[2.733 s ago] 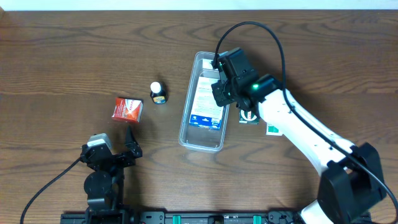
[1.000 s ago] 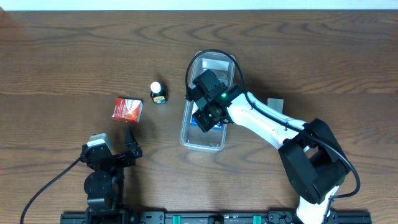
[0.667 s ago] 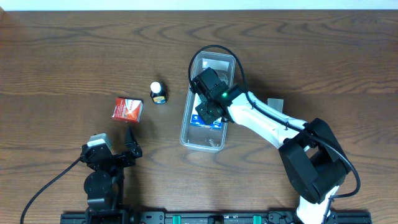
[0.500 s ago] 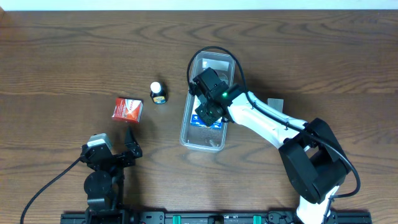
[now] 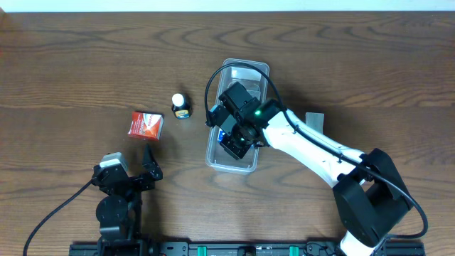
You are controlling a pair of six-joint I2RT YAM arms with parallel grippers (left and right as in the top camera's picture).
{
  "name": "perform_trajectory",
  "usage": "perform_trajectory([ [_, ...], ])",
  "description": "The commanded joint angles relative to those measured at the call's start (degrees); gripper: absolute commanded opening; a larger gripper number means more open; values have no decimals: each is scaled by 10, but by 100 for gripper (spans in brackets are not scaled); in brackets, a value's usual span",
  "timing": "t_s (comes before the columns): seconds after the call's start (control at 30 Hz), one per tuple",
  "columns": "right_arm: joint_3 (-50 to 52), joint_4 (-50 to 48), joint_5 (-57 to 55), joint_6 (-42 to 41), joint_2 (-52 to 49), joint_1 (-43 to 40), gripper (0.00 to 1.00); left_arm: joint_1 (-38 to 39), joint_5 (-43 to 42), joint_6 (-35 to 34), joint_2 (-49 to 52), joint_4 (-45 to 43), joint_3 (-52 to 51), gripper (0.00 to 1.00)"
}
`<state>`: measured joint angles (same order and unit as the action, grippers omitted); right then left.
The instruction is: Pack container
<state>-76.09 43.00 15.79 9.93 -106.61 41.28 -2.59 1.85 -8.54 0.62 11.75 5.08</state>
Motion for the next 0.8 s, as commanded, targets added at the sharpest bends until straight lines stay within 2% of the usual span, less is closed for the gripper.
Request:
perform_trajectory([
  [0.0,1,-1,12,15,-5,4,1,-3,1,6,-3,19,-9,98],
  [0.5,1,-19,4,14,-56,3,1,-3,1,6,-3,19,-9,98],
  [0.6,1,-23,-15,12,-56,3,1,-3,1,6,-3,19,-9,98],
  [0.77,1,-46,-116,-11,-57,3,1,-3,1,6,-3,19,-9,98],
])
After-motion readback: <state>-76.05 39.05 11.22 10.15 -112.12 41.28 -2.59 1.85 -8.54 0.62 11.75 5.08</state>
